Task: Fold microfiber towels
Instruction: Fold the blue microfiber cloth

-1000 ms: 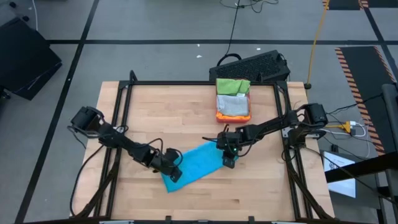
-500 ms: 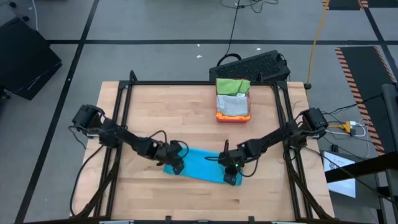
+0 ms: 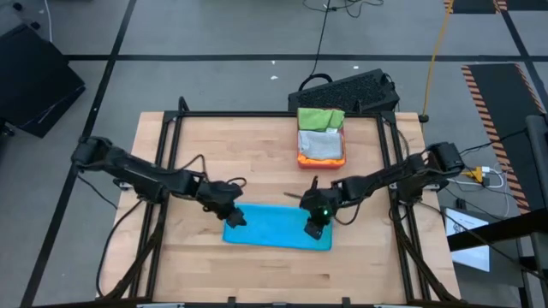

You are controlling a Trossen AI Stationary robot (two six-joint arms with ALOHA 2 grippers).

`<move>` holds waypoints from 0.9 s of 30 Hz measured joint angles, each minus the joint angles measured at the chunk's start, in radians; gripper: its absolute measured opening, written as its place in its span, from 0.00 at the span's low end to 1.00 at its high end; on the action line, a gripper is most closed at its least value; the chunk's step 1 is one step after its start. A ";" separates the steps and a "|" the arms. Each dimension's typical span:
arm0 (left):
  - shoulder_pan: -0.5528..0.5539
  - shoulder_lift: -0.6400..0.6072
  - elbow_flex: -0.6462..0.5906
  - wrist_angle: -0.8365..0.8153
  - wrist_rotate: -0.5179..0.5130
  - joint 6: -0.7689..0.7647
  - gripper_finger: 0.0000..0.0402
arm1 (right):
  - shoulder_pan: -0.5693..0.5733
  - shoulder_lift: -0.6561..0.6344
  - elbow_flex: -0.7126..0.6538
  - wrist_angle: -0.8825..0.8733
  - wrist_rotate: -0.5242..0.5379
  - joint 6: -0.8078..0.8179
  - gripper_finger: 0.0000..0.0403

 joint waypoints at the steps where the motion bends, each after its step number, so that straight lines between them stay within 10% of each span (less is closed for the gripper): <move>1: -0.011 -0.025 0.001 -0.018 -0.011 -0.057 0.23 | -0.013 -0.017 0.002 0.002 0.001 0.008 0.05; 14: -0.233 -0.030 -0.023 -0.260 -0.130 -0.837 0.25 | -0.198 0.065 0.245 -0.008 0.039 -0.171 0.07; 27: -0.253 0.005 -0.130 -0.209 -0.147 -1.032 0.49 | -0.231 0.073 0.244 0.007 -0.032 -0.229 0.07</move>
